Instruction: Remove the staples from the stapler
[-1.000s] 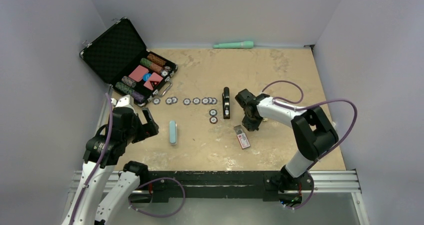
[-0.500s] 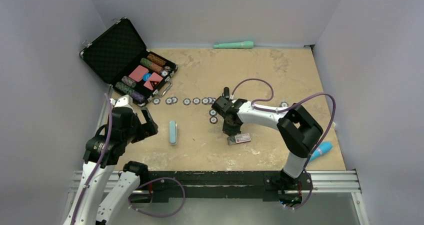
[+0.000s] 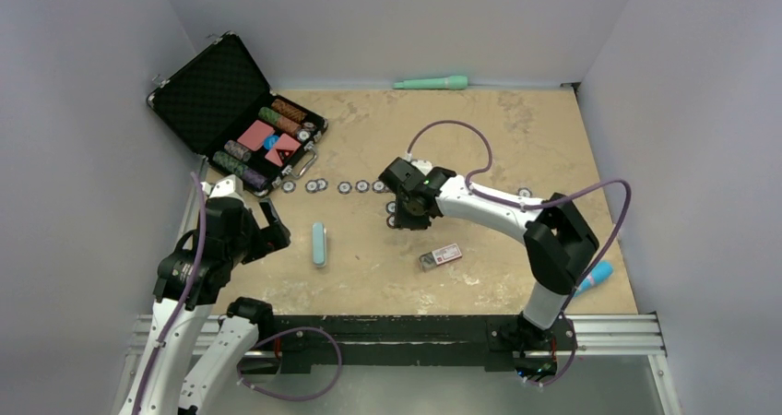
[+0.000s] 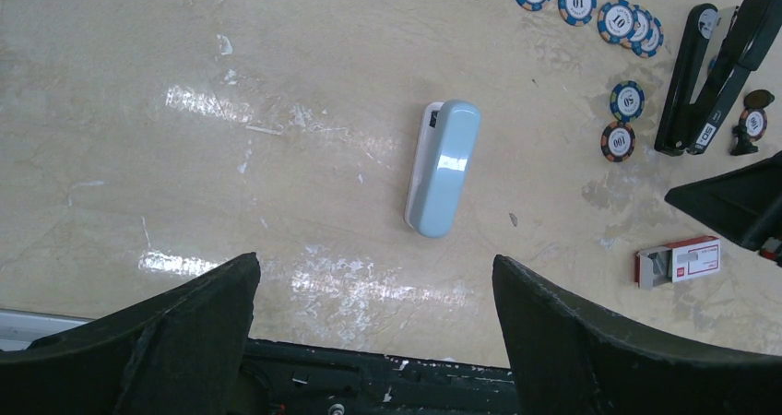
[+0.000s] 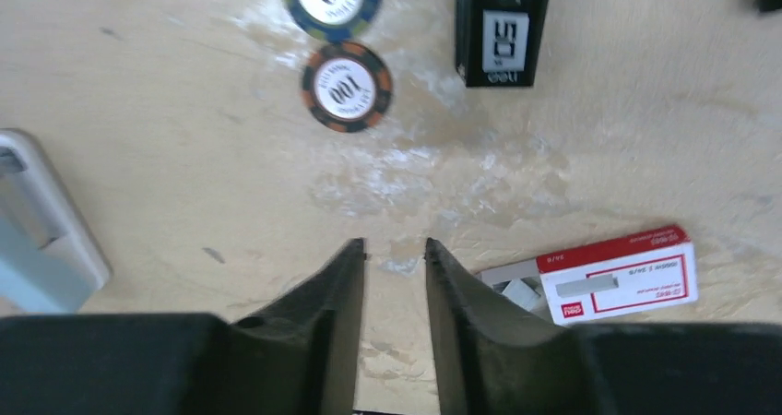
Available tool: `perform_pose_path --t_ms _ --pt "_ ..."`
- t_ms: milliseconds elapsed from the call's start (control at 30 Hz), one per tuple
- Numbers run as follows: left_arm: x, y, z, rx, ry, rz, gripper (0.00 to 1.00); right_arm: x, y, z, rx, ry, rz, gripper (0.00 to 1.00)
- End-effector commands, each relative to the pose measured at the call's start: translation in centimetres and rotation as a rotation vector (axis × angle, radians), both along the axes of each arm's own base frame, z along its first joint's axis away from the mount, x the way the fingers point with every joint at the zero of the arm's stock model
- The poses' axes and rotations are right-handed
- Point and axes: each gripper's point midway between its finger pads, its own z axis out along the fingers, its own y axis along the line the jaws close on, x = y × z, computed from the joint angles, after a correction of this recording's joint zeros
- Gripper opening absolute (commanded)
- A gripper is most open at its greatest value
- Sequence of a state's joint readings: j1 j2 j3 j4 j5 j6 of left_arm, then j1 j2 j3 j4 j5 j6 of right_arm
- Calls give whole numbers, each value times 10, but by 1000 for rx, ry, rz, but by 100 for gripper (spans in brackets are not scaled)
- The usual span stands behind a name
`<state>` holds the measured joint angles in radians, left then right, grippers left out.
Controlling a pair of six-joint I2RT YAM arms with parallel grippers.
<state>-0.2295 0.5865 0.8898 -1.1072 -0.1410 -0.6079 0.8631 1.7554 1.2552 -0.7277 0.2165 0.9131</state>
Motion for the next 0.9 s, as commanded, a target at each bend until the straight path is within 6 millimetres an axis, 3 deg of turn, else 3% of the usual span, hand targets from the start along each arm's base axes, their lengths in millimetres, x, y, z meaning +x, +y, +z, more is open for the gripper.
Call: perform_pose_path --t_ms 0,67,133,167,300,433,600,667,800,867 --pt "7 -1 4 1 -31 -14 100 33 2 78 38 -239 51 43" --pt "9 -7 4 -13 -32 -44 100 42 -17 98 -10 -329 -3 58" --pt "11 -8 3 -8 -30 -57 100 44 -36 111 -47 -386 -53 95" --pt "12 -6 2 2 -26 -46 100 44 -44 115 -65 -407 -70 98" --pt "14 -11 2 10 -33 -78 100 37 -62 113 -111 -423 -64 99" --pt "15 -70 -6 -223 20 -301 100 30 -66 92 -122 -352 -19 96" --pt "10 -115 -34 -275 133 -445 100 30 -78 77 9 -298 -19 84" --pt "7 -135 -42 -283 173 -518 94 34 -93 78 87 -299 -74 81" --pt "4 -166 -55 -309 225 -618 74 37 -123 79 126 -322 -181 69" --pt "4 -181 -60 -330 243 -668 63 33 -133 73 127 -313 -218 55"
